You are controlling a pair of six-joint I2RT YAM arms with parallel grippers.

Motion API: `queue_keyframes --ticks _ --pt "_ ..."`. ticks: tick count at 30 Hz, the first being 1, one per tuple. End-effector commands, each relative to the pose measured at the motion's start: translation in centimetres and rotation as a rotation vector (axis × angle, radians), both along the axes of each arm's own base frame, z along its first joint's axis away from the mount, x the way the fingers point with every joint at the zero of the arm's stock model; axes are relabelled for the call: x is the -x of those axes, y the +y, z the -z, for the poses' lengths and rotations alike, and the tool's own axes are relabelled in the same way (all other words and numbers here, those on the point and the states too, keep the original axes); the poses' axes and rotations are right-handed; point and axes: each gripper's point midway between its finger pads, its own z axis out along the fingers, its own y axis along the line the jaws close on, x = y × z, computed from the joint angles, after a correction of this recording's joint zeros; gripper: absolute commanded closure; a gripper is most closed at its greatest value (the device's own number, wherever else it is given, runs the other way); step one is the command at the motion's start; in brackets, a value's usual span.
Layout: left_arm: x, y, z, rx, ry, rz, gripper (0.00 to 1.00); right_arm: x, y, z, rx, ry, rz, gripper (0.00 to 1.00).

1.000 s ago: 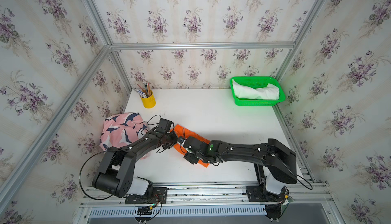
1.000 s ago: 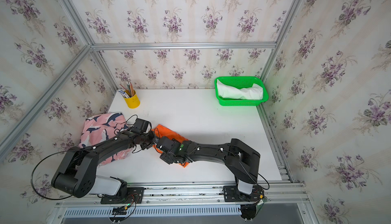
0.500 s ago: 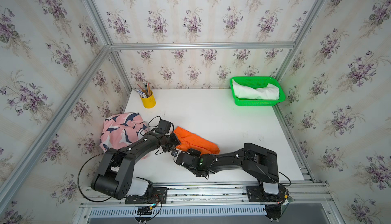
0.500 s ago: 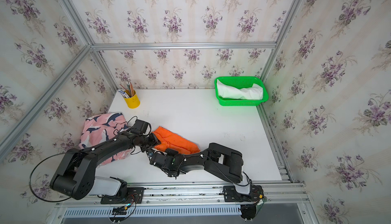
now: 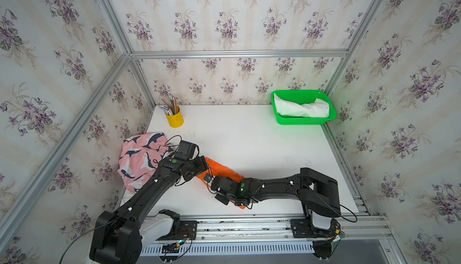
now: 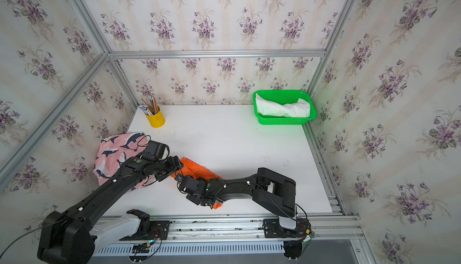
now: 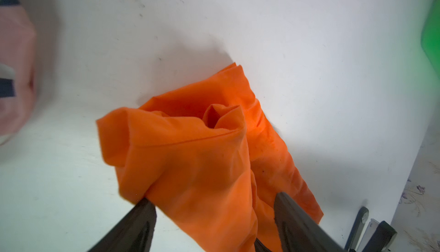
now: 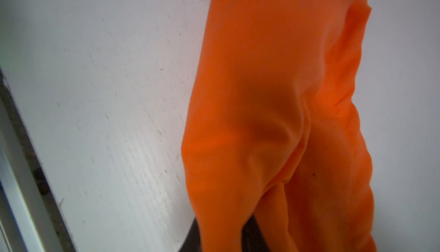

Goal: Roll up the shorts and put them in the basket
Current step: Roll the shorts at the center of the board.

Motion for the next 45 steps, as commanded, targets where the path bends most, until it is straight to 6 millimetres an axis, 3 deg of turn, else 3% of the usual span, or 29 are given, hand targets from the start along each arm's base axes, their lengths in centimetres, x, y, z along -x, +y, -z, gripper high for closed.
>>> queue_keyframes --ticks 1,13,25,45 --pt "0.8 1.8 -0.6 -0.092 -0.01 -0.006 0.18 2.4 -0.2 1.2 -0.012 0.196 0.017 0.91" --pt "1.7 3.1 -3.4 -0.107 -0.131 -0.044 0.15 2.2 -0.3 1.8 -0.061 0.385 0.118 0.91" --pt "2.0 2.5 -2.3 -0.078 -0.119 -0.027 0.15 2.2 -0.5 2.4 -0.094 0.49 0.171 0.91" --pt "1.8 1.8 -2.1 -0.052 -0.118 0.006 0.14 2.2 0.2 3.0 -0.123 0.595 0.184 0.92"
